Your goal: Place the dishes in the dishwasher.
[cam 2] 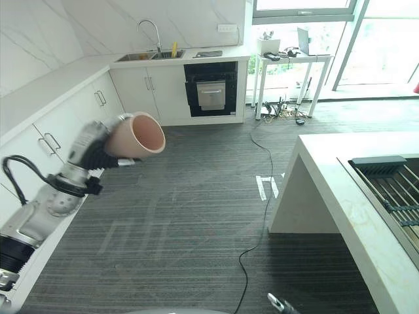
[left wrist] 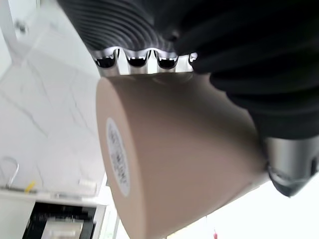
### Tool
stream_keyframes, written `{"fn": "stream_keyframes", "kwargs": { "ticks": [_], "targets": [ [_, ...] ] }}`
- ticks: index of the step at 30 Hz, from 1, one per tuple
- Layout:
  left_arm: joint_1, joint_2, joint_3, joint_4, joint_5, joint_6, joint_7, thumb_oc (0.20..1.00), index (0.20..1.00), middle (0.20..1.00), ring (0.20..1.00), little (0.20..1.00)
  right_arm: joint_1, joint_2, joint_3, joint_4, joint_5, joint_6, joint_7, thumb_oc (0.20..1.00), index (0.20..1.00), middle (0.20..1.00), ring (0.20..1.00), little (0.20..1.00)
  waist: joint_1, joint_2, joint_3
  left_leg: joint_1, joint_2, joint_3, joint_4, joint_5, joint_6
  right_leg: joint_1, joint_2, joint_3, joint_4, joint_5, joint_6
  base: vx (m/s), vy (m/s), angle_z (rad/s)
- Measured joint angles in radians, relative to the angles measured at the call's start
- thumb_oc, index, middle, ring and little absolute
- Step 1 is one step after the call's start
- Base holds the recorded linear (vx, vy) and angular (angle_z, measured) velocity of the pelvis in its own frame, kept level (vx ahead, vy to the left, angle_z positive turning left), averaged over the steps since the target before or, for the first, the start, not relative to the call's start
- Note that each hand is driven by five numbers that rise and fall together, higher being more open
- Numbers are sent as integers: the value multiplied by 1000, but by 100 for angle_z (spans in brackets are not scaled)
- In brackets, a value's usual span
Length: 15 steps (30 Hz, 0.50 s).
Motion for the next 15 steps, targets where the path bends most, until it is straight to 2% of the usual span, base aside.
{"fn": "stream_keyframes", "kwargs": {
  "ticks": [6, 10, 15],
  "targets": [
    [-2, 0, 2, 18, -4, 19, 2, 200, 200, 200, 200, 200, -15, -9, -9, 39, -19, -4, -65, 1000, 1000, 1000, 1000, 1000, 6, 15, -2, 0, 0, -2, 6, 5, 1, 1, 2, 1, 0, 1, -1, 0, 0, 0],
    [-2, 1, 2, 16, -5, 20, 2, 200, 200, 200, 200, 200, -17, -34, 23, 39, -168, -52, -180, 1000, 1000, 1000, 1000, 1000, 1, 17, -1, 1, 1, -3, 4, 5, 1, 1, 4, 6, 2, 1, -1, 1, -28, -1],
    [-13, 3, -23, 20, -32, 17, 15, 200, 200, 200, 200, 200, -18, -45, 35, 43, -200, -59, -204, 1000, 1000, 1000, 1000, 1000, -6, 29, 11, -3, 26, -9, 6, 5, 0, 0, 28, 5, 5, -10, -5, 27, -137, 2]
  ]
}}
